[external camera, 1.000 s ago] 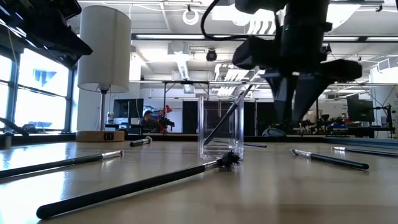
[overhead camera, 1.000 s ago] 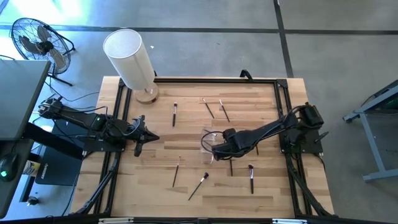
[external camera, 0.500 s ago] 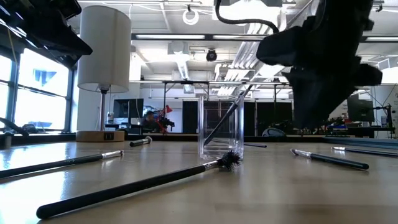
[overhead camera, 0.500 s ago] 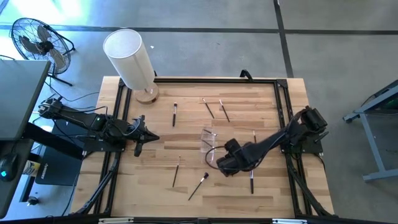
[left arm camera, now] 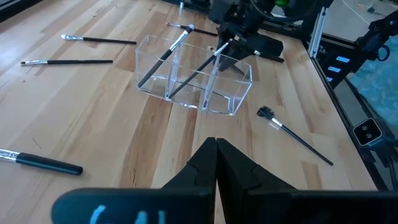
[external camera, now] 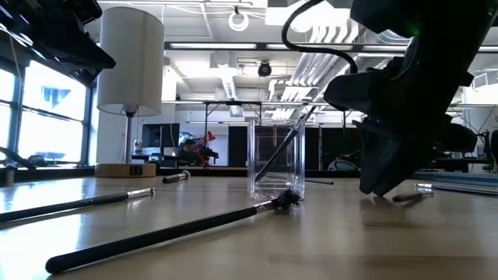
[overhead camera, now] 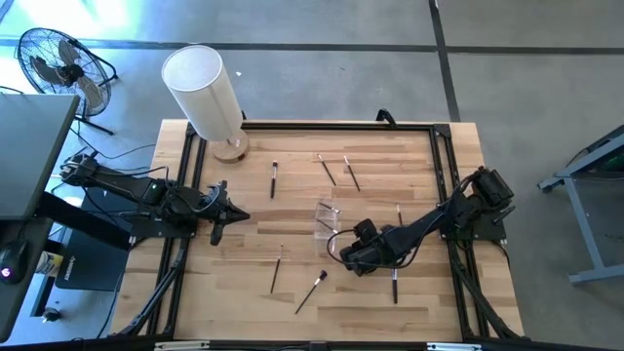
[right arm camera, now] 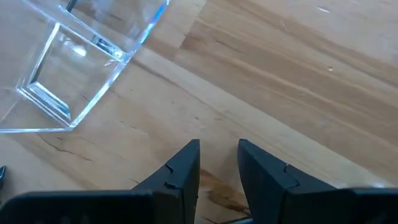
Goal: Pick & Place Makeup Brushes
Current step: Put the eyeshadow brush into the transparent organizer
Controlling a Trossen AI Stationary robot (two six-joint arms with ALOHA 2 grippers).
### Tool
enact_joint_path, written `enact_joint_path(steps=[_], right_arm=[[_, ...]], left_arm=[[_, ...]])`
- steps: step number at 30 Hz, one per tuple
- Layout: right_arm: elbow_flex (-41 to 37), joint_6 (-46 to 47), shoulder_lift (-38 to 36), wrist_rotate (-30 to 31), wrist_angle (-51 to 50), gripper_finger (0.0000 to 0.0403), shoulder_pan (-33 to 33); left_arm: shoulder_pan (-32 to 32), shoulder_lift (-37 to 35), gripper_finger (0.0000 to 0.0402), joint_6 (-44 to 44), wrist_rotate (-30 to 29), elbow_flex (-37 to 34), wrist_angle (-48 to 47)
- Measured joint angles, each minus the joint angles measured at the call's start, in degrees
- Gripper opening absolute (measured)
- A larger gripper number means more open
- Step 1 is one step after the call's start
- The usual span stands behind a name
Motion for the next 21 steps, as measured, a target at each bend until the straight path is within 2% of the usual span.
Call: enact_joint_path(steps=[4, 9, 16, 21], right_arm=[[2.3, -1.3, 0.0, 0.0, -1.3, 0.0103, -0.1], [5.6, 1.8, 0.0, -5.8, -11.7, 0.0103, -1.3], [6.8, 15.2, -5.9, -6.8, -24.2, 0.0101, -0.6], [3.1, 27.7, -11.6, -13.2, -27.5, 0.0089, -0.3]], left_arm=[[0.0, 0.0, 0.0000, 0.0, 0.0, 0.0, 0.0], [0.0, 0.0, 0.0000, 0.0, 0.0, 0.0, 0.0], [0.0, 0.0, 0.0000, -0.5, 0.1, 0.0, 0.0], [0.0, 0.0, 0.0000, -0.7, 0.1, 0.0, 0.0]])
